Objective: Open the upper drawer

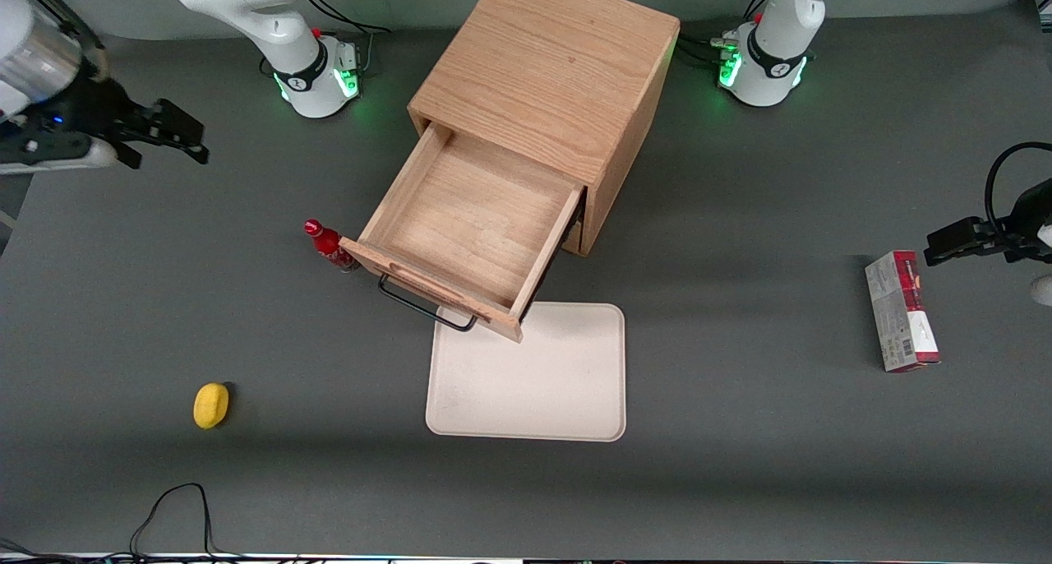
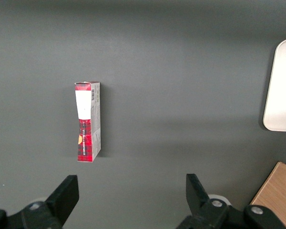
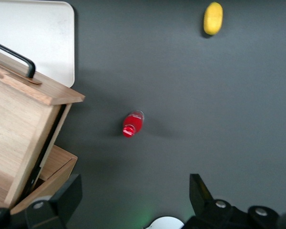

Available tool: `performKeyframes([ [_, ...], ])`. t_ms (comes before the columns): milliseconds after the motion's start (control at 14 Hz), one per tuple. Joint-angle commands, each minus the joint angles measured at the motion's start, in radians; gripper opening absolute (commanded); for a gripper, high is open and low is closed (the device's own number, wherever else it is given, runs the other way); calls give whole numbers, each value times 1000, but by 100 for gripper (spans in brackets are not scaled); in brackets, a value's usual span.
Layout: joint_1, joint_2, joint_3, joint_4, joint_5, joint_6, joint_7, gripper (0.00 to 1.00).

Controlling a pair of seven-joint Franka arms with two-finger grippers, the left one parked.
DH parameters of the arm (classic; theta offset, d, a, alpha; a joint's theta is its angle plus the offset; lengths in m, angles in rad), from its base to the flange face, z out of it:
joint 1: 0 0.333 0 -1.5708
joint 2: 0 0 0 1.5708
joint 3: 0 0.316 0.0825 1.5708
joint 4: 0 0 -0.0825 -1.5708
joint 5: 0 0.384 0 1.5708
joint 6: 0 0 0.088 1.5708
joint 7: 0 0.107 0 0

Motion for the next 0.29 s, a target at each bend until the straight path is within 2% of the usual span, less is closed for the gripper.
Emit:
performKeyframes([
  [0, 3, 5, 1, -3, 24, 20, -4, 100],
  [214, 3, 59, -1, 46, 19, 19, -10, 100],
])
